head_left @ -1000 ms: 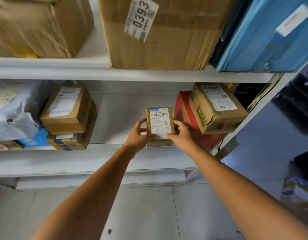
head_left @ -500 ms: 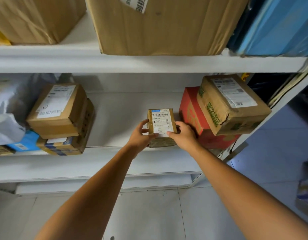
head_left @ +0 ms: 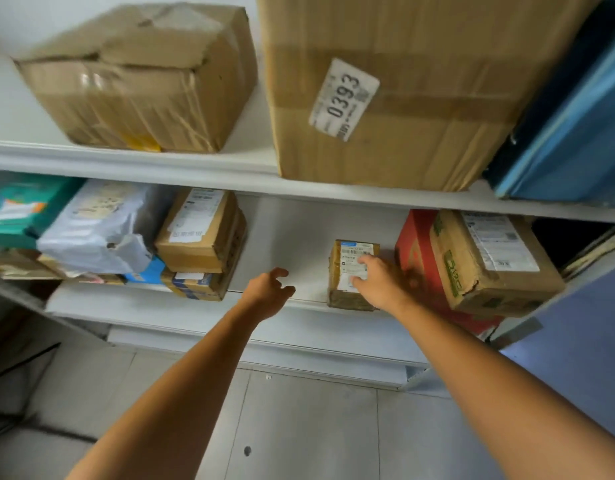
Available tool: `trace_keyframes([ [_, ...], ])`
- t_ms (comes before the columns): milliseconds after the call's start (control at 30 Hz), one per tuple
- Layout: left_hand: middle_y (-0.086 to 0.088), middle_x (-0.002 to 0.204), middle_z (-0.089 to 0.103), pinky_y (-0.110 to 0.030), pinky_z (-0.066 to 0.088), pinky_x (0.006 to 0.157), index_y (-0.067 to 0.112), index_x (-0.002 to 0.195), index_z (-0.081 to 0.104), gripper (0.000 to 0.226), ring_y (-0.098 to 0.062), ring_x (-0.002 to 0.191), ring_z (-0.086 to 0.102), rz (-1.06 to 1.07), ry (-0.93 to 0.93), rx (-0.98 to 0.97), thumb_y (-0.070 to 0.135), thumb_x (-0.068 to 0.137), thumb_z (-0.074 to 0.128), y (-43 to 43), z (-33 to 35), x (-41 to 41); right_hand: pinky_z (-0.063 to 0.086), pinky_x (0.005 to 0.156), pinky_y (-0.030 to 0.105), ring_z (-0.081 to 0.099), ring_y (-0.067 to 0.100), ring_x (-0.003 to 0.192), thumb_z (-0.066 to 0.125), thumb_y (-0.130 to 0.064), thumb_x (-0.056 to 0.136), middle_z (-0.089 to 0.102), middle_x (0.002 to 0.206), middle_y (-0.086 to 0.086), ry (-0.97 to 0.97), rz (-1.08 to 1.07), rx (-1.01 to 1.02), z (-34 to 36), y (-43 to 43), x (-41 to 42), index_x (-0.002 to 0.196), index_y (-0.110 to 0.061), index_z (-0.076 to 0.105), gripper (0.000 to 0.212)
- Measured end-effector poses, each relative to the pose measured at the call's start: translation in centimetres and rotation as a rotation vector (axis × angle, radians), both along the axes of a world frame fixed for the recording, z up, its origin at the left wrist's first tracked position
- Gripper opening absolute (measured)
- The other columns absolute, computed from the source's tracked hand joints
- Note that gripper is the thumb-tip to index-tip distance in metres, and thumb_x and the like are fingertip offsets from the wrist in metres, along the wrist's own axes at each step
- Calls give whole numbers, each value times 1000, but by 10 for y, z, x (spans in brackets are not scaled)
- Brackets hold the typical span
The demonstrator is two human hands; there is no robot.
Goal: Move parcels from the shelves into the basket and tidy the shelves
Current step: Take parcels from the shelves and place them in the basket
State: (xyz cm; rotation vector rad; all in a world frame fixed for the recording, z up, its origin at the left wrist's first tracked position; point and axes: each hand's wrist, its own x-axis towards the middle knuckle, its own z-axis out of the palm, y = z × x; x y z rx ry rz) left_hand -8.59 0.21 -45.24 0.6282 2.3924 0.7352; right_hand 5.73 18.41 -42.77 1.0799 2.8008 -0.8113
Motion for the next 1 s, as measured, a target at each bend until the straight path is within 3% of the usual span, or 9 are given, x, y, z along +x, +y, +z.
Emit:
trace_keyframes([
  [133, -11, 126, 64, -34, 50, 92, 20, 134, 56, 44, -27, 111, 61, 97, 71, -22, 33, 93, 63, -57, 29, -13, 47, 96, 34, 57, 31, 120, 63, -31, 92, 61, 132, 10, -16, 104, -75, 15, -25, -32, 134, -18, 55, 45],
  [400, 2, 109, 69, -28, 42, 70, 23, 120, 61, 30, -16, 89, 59, 379, 137, 62, 34, 92, 60, -150, 54, -51, 51, 95, 39, 60, 30, 115, 65, -42, 91, 61, 132, 9, 60, 198, -212, 31, -95, -109, 135, -19, 55, 50],
  [500, -4, 122, 66, -35, 48, 87, 21, 129, 55, 40, -24, 108, 61, 466, 103, 177, 34, 92, 63, -156, 49, -64, 48, 99, 36, 57, 29, 120, 62, -43, 93, 58, 136, 10, 123, 168, -285, 31, -114, -137, 138, -17, 53, 52],
  [600, -6, 133, 57, -37, 41, 102, 16, 144, 40, 55, -25, 124, 53, 463, 22, 302, 25, 95, 63, -150, 47, -70, 44, 102, 36, 52, 28, 126, 58, -46, 95, 53, 142, 9, 197, 94, -371, 30, -125, -159, 142, -17, 47, 56],
  [733, -6, 139, 51, -33, 42, 99, 15, 146, 34, 61, -26, 128, 49, 444, -41, 374, 24, 94, 64, -144, 36, -83, 46, 105, 44, 49, 27, 130, 59, -50, 92, 46, 148, 8, 270, -11, -509, 24, -135, -184, 146, -22, 41, 64],
  [867, -5, 141, 50, -38, 44, 104, 17, 148, 32, 66, -24, 128, 50, 452, -98, 433, 30, 92, 66, -143, 26, -98, 54, 86, 42, 48, 28, 130, 63, -44, 93, 41, 150, 5, 306, -67, -653, 20, -147, -200, 150, -27, 35, 66],
  [1000, -4, 136, 52, -33, 47, 98, 17, 146, 34, 63, -20, 118, 55, 453, -124, 481, 30, 93, 66, -143, 25, -102, 54, 82, 41, 54, 29, 124, 65, -31, 94, 45, 148, 5, 352, -143, -790, 14, -155, -204, 153, -32, 28, 70],
])
